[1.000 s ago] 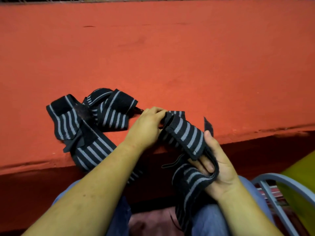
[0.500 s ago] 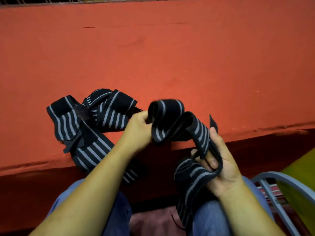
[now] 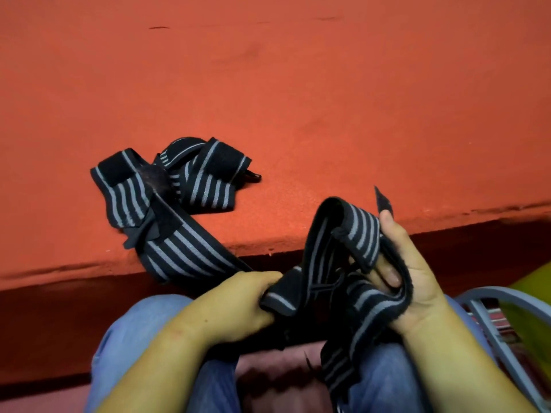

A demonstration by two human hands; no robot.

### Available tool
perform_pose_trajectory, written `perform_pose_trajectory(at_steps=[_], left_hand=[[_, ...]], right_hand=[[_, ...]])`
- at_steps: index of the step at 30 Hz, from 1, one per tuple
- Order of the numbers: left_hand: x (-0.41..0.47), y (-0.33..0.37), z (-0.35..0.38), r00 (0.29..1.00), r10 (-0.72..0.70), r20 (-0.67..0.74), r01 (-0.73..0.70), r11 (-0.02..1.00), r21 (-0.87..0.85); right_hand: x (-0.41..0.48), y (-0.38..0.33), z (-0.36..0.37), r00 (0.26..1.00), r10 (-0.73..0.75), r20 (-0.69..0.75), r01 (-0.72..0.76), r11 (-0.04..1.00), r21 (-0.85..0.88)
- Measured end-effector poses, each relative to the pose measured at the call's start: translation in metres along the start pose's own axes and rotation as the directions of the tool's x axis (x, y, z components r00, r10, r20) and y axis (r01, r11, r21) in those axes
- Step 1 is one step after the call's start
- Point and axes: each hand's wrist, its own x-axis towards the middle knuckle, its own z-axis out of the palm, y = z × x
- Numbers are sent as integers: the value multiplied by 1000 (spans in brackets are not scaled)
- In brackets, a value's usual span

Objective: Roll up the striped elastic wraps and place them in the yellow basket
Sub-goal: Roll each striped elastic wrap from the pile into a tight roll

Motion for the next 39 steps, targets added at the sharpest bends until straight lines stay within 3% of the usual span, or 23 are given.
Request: perform_pose_trajectory(at_steps=[4, 8, 10, 12, 16, 18, 20, 23, 26, 35, 39], left_hand=[[-1, 13, -2, 997, 69, 28, -60, 968, -244], [-2, 34, -4, 977, 87, -197, -183, 818, -545], [0, 34, -1, 919, 98, -381, -295, 814, -500], [2, 32, 1, 838, 166, -520, -381, 860, -340], [7, 31, 4, 711, 366, -600, -453, 892, 7], [9, 29, 4, 729, 271, -629, -413, 907, -87], [9, 27, 0, 757, 70, -649, -324, 903, -281], [8, 28, -8, 737, -75, -672, -274, 875, -399], [5, 29, -11, 737, -128, -664, -268, 846, -461], [8, 28, -8, 761, -308, -571, -196, 730, -654], [9, 27, -6, 798, -289, -529, -214, 684, -697]], right_hand=[[4, 4, -5, 990, 113, 81, -111, 993, -31], [10, 13, -6, 984, 173, 38, -164, 970, -179], [13, 15, -5, 988, 154, 3, -150, 967, -205], [14, 16, -3, 990, 140, -30, -143, 958, -248], [17, 20, 2, 987, 95, -133, -132, 941, -311], [17, 22, 4, 986, 64, -156, -120, 916, -383], [18, 23, 5, 982, 13, -190, -98, 890, -444], [20, 21, 0, 965, -87, -248, -50, 866, -498], [24, 23, -5, 960, -141, -241, -6, 852, -523], [25, 26, -4, 978, -204, -29, 175, 898, -404], [23, 27, -4, 980, -200, 5, 184, 892, -413]])
